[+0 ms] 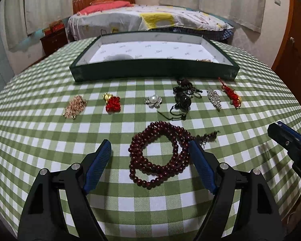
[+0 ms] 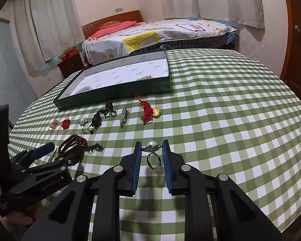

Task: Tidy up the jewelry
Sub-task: 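Grasp the dark red bead bracelet with the left tool while the right tool grasps the pearl ring, then lift the beads into the tray and open the left tool while the right tool releases the ring inside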

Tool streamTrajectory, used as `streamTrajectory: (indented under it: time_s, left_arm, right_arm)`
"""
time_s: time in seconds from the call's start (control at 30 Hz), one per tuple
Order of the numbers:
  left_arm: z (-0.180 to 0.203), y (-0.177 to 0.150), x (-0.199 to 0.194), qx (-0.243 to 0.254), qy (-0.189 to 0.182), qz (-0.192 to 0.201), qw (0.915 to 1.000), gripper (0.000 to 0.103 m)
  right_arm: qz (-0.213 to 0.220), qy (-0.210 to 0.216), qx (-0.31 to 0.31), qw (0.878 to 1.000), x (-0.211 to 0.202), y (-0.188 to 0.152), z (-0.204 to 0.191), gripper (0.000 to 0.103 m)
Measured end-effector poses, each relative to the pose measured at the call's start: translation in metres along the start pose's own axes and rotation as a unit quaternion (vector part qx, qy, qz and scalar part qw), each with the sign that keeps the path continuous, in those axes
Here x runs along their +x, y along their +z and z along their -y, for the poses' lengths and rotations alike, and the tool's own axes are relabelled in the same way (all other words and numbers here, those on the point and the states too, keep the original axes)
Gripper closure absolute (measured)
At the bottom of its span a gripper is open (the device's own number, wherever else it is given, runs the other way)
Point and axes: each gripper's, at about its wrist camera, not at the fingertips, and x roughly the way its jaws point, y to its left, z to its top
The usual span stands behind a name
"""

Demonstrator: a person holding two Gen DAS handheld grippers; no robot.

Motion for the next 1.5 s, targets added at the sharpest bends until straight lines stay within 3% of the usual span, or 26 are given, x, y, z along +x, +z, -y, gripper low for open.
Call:
streamTrajectory:
  time_s: [0.1,0.27,0.43,0.63,1.07,1.5]
  left_arm:
    - [-0.004,-0.001,0.001,-0.010,-0.007,-0.002,0.9999,0.029]
    - [-0.002,-0.003,-0.002,0.010,-0.007,0.009,0.9999,0.051]
    - [-0.009,-0.006,-0.005,0.006,-0.027,0.020,0.9994,0.080]
    - [-0.013,-0.007,-0.008,0.002,-0.044,0.026,0.9987,0.091]
    - [-0.014,0.004,-0.037,0.005,-0.052,0.069,0.9963,0.092]
    - [-0.019,0.061,-0.060,0.000,-0.066,0.128,0.9896,0.092]
  right_arm:
    - [0.000,-0.001,-0.001,1.000,0.000,0.000,0.000,0.081]
    - [-0.004,-0.002,-0.003,1.000,0.002,-0.002,-0.002,0.081]
    - [-0.006,-0.001,-0.002,1.000,0.005,-0.003,-0.002,0.081]
    - [-0.008,0.002,-0.002,1.000,0.008,-0.004,-0.003,0.081]
    - [0.017,0.017,-0.009,1.000,-0.002,0.003,-0.013,0.081]
    - [0.069,0.041,-0.028,0.996,-0.009,0.059,-0.038,0.081]
